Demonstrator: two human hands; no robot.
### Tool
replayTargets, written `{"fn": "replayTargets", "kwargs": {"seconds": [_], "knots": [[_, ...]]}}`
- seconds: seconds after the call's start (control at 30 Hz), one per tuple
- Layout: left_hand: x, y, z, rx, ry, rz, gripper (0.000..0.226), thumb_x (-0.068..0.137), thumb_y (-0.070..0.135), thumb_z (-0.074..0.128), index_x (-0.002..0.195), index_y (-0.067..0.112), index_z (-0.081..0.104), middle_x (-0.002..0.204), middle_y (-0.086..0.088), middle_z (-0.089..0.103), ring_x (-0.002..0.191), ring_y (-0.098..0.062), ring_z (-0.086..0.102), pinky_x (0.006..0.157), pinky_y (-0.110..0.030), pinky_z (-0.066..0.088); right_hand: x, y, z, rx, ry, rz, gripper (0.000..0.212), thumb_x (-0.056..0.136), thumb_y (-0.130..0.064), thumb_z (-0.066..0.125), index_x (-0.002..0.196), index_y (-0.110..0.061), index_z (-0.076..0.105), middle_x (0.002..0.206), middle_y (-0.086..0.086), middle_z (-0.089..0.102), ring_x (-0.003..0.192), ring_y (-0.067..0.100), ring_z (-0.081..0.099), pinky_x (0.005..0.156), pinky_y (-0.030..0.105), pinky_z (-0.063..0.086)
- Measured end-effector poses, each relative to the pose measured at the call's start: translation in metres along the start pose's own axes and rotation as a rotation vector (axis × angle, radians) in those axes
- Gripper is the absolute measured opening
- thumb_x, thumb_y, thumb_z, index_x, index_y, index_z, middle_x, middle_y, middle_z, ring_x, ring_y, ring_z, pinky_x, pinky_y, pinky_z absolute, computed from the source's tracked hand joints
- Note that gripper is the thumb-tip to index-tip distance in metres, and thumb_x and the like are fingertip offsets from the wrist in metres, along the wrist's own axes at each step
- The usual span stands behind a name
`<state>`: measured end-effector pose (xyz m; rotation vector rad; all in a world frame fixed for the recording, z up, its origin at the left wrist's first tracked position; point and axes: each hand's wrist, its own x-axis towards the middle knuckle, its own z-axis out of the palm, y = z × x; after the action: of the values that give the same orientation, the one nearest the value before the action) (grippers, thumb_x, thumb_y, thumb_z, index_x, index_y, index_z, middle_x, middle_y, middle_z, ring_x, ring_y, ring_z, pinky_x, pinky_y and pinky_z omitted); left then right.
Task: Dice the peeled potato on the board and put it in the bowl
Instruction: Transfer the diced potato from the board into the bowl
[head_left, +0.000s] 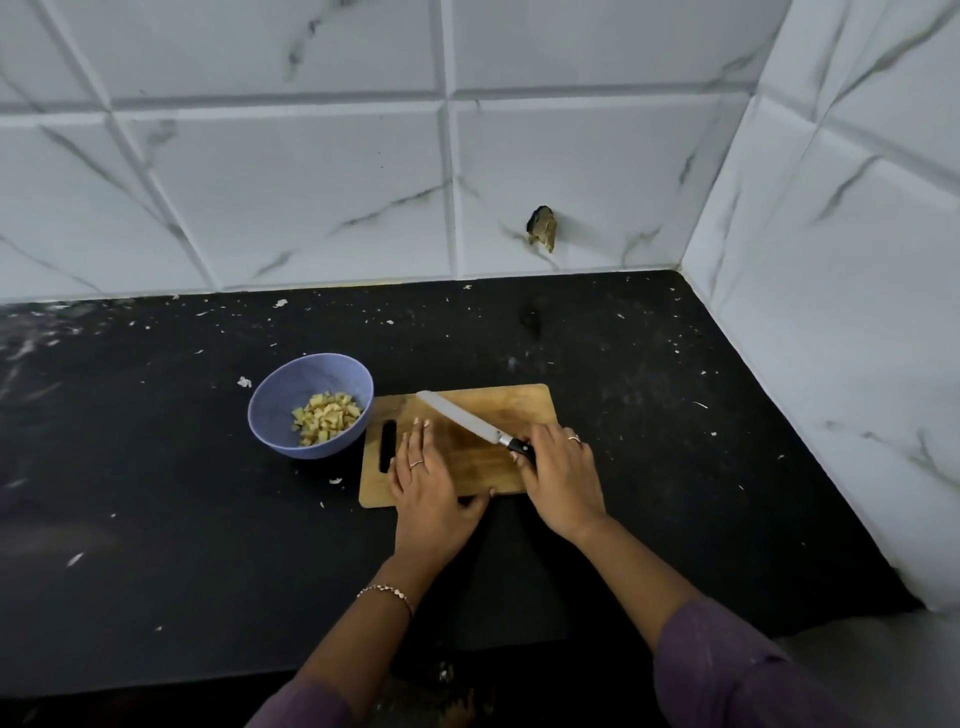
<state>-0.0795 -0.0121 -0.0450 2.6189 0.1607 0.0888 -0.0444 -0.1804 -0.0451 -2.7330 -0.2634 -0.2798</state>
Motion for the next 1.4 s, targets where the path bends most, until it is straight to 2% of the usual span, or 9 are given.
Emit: {"fn": "replayTargets", "kwargs": {"seconds": [0.17, 0.37, 0.53, 0.63, 0.73, 0.83, 1.03, 1.27, 1.4], "knots": [[-0.001, -0.016, -0.01, 0.049, 0.024, -0.201, 0.133, 0.065, 0.082, 0.062, 0.154, 0.008, -0.003, 0.164, -0.008, -0.002, 0.151, -0.024, -0.003, 0.12, -0.047, 0.004, 0.02, -0.016, 0.011, -0.003, -0.026, -0.088, 0.013, 0.096, -0.033, 0.057, 0.102, -0.02, 0.056, 0.105, -0.004, 0.058, 0.103, 0.018, 0.054, 0.094, 0.037, 0.042], [0.001, -0.023, -0.012, 0.06, -0.01, -0.29, 0.145, 0.053, 0.092, 0.059, 0.154, 0.01, -0.004, 0.164, -0.008, -0.001, 0.151, -0.03, 0.0, 0.119, -0.051, 0.007, 0.028, -0.022, 0.017, -0.109, -0.112, -0.13, 0.022, 0.097, -0.042, 0.052, 0.11, -0.025, 0.057, 0.112, -0.007, 0.056, 0.109, 0.016, 0.052, 0.093, 0.035, 0.043], [0.001, -0.028, -0.011, 0.032, 0.019, -0.253, 0.149, 0.048, 0.093, 0.061, 0.155, 0.01, -0.002, 0.164, -0.009, 0.0, 0.15, -0.029, 0.003, 0.121, -0.045, 0.011, 0.019, -0.016, 0.017, -0.015, -0.092, 0.018, 0.035, 0.095, -0.05, 0.054, 0.114, -0.021, 0.058, 0.117, -0.003, 0.054, 0.114, 0.019, 0.05, 0.097, 0.037, 0.04], [0.004, -0.028, -0.012, 0.019, 0.02, -0.24, 0.149, 0.048, 0.089, 0.066, 0.155, 0.011, -0.002, 0.163, -0.01, 0.003, 0.15, -0.028, 0.006, 0.121, -0.043, 0.012, 0.016, -0.014, 0.015, 0.056, 0.034, 0.261, 0.044, 0.096, -0.05, 0.051, 0.124, -0.015, 0.054, 0.13, 0.004, 0.052, 0.126, 0.025, 0.044, 0.103, 0.046, 0.036], [0.006, -0.026, -0.013, 0.013, 0.03, -0.243, 0.146, 0.048, 0.086, 0.07, 0.154, 0.012, 0.002, 0.162, -0.01, 0.007, 0.149, -0.03, 0.009, 0.12, -0.044, 0.014, 0.016, -0.009, 0.015, 0.104, 0.024, 0.462, 0.053, 0.099, -0.048, 0.046, 0.139, -0.014, 0.045, 0.144, 0.005, 0.047, 0.139, 0.026, 0.033, 0.112, 0.054, 0.023], [0.007, -0.026, -0.014, -0.01, 0.029, -0.231, 0.144, 0.048, 0.083, 0.073, 0.154, 0.015, 0.003, 0.162, -0.009, 0.007, 0.148, -0.031, 0.009, 0.12, -0.047, 0.013, 0.017, -0.008, 0.018, 0.178, 0.018, 0.493, 0.045, 0.1, -0.043, 0.047, 0.135, -0.014, 0.047, 0.14, 0.004, 0.051, 0.139, 0.026, 0.032, 0.113, 0.053, 0.019], [0.021, -0.022, -0.013, -0.066, 0.044, -0.205, 0.139, 0.05, 0.076, 0.078, 0.155, 0.02, 0.006, 0.16, -0.008, 0.011, 0.146, -0.031, 0.009, 0.119, -0.048, 0.012, 0.038, -0.009, 0.008, 0.473, 0.095, 0.629, 0.03, 0.099, -0.035, 0.053, 0.12, -0.014, 0.053, 0.123, 0.006, 0.059, 0.133, 0.029, 0.038, 0.11, 0.048, 0.031], [0.048, -0.017, -0.007, -0.092, 0.052, -0.142, 0.132, 0.052, 0.075, 0.078, 0.154, 0.025, 0.012, 0.159, -0.004, 0.012, 0.146, -0.029, 0.012, 0.119, -0.048, 0.011, 0.062, 0.004, 0.002, 0.539, 0.097, 0.646, 0.028, 0.1, -0.034, 0.052, 0.119, -0.014, 0.053, 0.122, 0.007, 0.058, 0.129, 0.03, 0.04, 0.107, 0.05, 0.036], [0.068, -0.015, -0.006, -0.111, 0.042, -0.133, 0.129, 0.055, 0.074, 0.077, 0.154, 0.025, 0.012, 0.16, -0.003, 0.01, 0.146, -0.029, 0.012, 0.117, -0.051, 0.017, 0.084, 0.005, -0.001, 0.516, 0.104, 0.618, 0.03, 0.1, -0.034, 0.052, 0.122, -0.014, 0.053, 0.125, 0.007, 0.057, 0.129, 0.029, 0.042, 0.107, 0.049, 0.037]]}}
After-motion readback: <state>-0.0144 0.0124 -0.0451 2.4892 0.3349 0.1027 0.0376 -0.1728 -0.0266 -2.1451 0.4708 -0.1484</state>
